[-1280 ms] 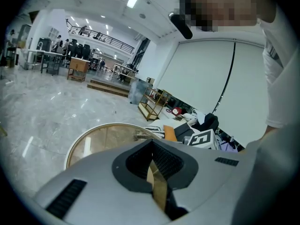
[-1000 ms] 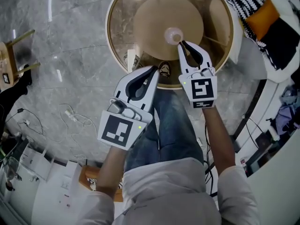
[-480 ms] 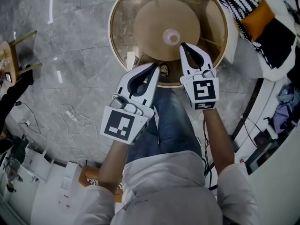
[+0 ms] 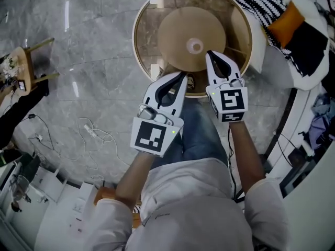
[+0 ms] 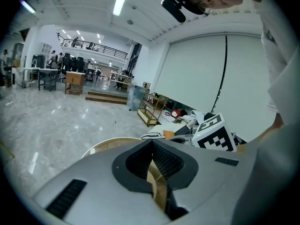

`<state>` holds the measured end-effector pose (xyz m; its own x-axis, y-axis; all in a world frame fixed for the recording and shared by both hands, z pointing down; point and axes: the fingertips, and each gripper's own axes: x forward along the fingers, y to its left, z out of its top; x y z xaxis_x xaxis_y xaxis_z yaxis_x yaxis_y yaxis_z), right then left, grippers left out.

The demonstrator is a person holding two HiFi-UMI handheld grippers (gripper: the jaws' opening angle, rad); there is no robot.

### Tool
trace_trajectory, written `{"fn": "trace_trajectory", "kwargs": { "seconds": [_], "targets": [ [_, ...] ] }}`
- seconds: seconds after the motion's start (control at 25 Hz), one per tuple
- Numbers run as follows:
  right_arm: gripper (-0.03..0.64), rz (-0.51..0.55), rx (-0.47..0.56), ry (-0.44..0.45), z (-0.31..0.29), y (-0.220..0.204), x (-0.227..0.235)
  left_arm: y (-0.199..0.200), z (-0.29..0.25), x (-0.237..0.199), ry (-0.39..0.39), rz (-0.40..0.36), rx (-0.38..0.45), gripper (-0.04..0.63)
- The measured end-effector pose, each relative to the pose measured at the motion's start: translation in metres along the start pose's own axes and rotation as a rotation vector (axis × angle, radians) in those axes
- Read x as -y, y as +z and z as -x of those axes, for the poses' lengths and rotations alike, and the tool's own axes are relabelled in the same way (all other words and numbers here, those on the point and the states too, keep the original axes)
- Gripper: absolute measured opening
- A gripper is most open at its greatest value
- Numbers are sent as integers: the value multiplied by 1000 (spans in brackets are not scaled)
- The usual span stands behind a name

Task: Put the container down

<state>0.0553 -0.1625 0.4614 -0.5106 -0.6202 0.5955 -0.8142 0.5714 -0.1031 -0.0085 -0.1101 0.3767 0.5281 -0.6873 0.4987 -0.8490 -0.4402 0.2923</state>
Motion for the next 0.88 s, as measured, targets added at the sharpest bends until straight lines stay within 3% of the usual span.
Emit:
{"fn": "trace_trajectory", "kwargs": {
  "seconds": [0.88],
  "targets": [
    [16, -58, 20, 68, 91, 70, -15, 59, 35, 46, -22, 10, 35, 18]
  ]
}}
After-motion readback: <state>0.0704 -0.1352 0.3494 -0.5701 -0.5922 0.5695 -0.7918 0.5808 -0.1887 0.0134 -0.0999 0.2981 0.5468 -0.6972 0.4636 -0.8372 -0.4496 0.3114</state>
